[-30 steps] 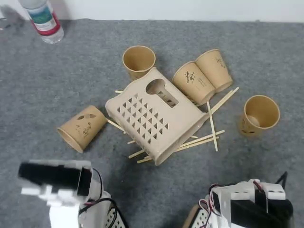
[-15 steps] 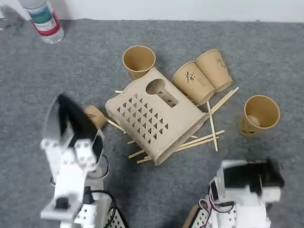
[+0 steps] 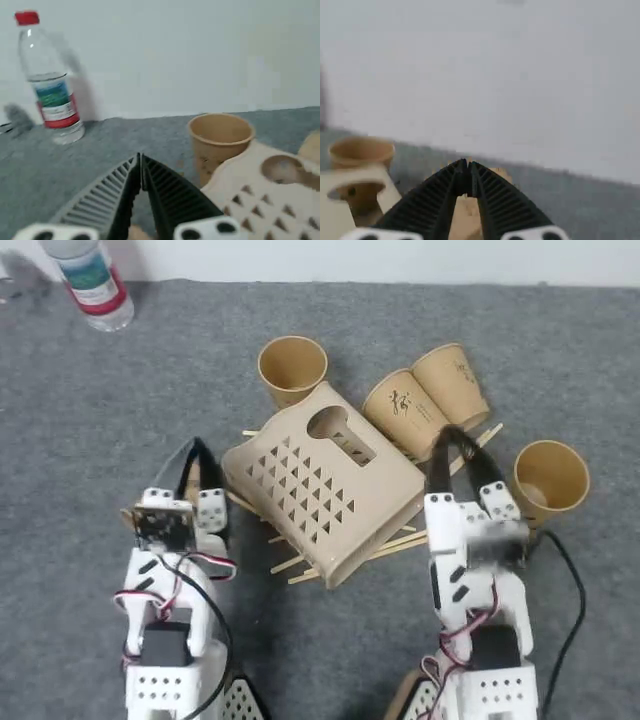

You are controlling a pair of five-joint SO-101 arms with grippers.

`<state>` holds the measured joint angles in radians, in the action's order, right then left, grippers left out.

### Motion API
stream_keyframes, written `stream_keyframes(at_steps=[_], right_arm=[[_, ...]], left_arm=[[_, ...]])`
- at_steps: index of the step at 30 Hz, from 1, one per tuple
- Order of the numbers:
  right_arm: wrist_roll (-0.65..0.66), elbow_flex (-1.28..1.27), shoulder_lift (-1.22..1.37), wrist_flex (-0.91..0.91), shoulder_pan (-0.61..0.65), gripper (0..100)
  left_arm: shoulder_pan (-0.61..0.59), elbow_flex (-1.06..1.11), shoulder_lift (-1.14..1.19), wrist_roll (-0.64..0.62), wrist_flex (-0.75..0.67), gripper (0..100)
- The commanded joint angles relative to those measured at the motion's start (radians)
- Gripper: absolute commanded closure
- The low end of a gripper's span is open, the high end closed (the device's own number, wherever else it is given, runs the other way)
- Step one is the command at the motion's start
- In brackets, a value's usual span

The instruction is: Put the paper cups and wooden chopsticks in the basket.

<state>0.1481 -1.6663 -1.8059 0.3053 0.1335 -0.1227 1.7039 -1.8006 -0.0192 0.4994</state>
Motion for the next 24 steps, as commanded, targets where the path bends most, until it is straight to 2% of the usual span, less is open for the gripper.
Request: stream_keyframes(at_steps=[1,4,7,11,19,22,24], right_arm=[[0.003,-0.017,-0.008,0.171,-0.085,98.9],[0.006,-0.017,-0.008,0.315,-0.151,98.9],[0.008,-0.017,-0.008,0.467,-0.182,98.9],[0.008,-0.017,-0.008,0.59,-0.145,98.9],[0.009,-0.017,-0.008,0.802,-0.024,98.9],[0.028,-0.008,-0.008,0.734,0.002,98.9],[0.118,-0.002,-0.008,0.667,-0.001,98.7]], left_arm=[[-0.167,-0.021,-0.018,0.0,0.075,99],[-0.226,-0.021,-0.018,0.0,0.227,99],[-0.206,-0.021,-0.018,0.008,0.39,99],[-0.118,-0.021,-0.018,0.009,0.394,99],[-0.014,-0.021,-0.018,0.098,0.433,99],[0.031,-0.036,-0.018,0.121,0.434,99],[0.043,-0.045,-0.018,0.175,0.416,99]])
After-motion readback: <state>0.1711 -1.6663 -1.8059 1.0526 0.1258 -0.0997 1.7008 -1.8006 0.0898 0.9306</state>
